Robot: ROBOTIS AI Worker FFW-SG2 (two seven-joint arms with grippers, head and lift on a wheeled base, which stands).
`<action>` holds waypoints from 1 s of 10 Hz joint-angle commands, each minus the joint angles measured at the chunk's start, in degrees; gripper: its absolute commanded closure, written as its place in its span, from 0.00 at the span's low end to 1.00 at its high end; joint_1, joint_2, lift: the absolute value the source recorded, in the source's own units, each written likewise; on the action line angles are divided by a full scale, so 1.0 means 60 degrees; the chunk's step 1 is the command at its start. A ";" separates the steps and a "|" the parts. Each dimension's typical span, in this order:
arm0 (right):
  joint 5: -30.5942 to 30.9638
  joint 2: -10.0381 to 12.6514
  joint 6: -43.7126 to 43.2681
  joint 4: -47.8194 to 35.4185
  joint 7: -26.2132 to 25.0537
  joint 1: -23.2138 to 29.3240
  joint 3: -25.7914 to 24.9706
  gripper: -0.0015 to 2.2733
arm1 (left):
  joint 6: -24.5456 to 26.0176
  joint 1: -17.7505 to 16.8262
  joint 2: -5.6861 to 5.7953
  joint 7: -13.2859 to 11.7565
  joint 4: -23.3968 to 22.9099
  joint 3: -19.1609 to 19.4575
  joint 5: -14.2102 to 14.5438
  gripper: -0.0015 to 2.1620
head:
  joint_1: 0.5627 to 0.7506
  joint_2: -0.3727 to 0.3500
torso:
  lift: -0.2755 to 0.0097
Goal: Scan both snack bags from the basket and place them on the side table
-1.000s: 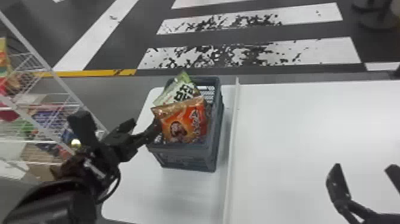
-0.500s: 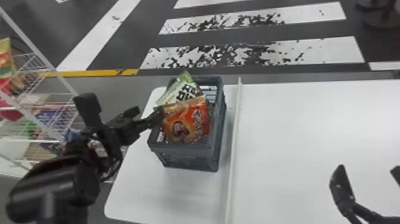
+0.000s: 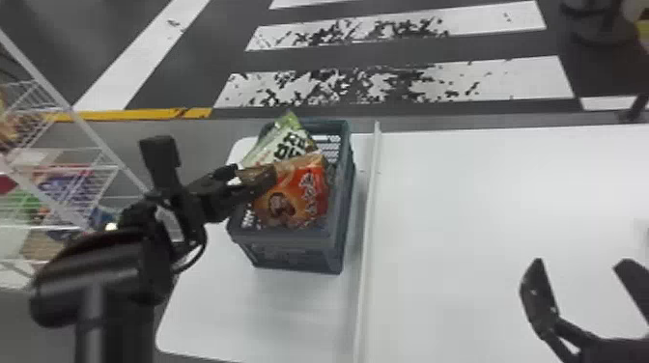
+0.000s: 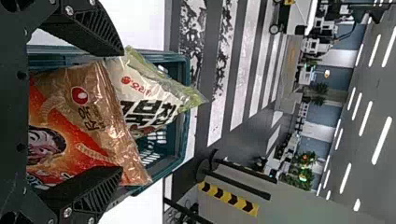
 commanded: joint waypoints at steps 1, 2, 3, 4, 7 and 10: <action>-0.0005 0.0009 0.0000 0.0015 0.0000 -0.0055 -0.0027 0.03 | 0.0000 -0.0282 0.0122 -0.0137 0.0364 -0.0247 -0.0269 0.12 | 0.70 0.82 | 0.70; -0.0005 0.0009 0.0029 0.0045 0.0000 -0.0099 -0.0056 0.03 | 0.0000 -0.0413 0.0122 -0.0327 0.0569 -0.0261 -0.0284 0.25 | 0.70 0.82 | 0.70; -0.0005 0.0009 0.0029 0.0074 0.0000 -0.0143 -0.0056 0.03 | 0.0000 -0.0516 0.0122 -0.0547 0.0657 -0.0276 -0.0298 0.47 | 0.70 0.80 | 0.70; -0.0005 0.0009 0.0029 0.0074 0.0000 -0.0158 -0.0071 0.03 | 0.0000 -0.0545 0.0122 -0.0752 0.0642 -0.0261 -0.0284 0.72 | 0.70 0.79 | 0.70; -0.0019 0.0009 0.0117 0.0147 0.0000 -0.0304 -0.0115 0.03 | 0.0469 -0.0399 0.0136 -0.0913 -0.0003 -0.0085 -0.0225 0.99 | 0.70 0.77 | 0.70; -0.0005 0.0009 0.0410 0.0191 0.0000 -0.0524 -0.0100 0.03 | 0.0996 -0.0282 0.0166 -0.1001 -0.1160 0.0251 0.0024 0.99 | 0.70 0.78 | 0.70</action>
